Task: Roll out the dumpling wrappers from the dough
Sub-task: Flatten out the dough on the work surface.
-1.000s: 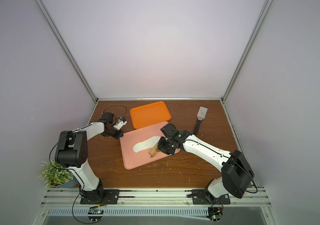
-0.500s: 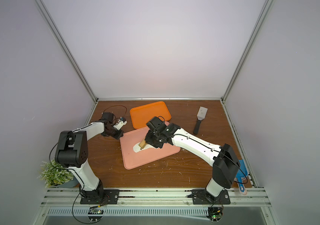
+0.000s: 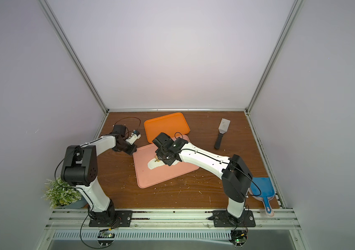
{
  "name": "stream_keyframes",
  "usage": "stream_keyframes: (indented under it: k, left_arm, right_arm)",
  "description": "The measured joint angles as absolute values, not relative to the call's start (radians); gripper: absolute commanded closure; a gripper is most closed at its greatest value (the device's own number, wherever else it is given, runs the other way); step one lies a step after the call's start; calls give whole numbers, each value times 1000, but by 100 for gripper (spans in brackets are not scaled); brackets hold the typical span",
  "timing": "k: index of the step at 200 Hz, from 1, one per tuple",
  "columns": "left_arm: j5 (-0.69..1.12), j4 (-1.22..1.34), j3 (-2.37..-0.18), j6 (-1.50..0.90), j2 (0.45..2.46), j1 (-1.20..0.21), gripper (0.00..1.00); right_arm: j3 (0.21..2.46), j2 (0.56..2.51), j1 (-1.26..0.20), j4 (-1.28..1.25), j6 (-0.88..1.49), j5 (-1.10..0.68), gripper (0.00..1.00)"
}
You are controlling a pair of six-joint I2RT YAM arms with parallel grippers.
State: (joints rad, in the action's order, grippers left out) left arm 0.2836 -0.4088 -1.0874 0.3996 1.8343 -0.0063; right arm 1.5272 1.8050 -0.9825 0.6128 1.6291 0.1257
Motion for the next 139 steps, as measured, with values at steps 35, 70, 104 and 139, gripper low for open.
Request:
stream_keyframes:
  k: [35,70,104,139]
  left_arm:
    - [284,-409,-1087,400,1834,-6,100]
    - [284,-408,-1087,400,1834,-6,100]
    - [283,-408,-1087,400,1834,-6,100]
    - [283,-408,-1087,400,1834,-6,100]
  right_arm:
    - [1543,1827,-983,612,1673,126,100]
    - [1403,1756,-989,536,1756,108,100]
    - [1183,1610,-997,423,1845,76,100]
    - [1031,1488,-1004,376,1898,57,100]
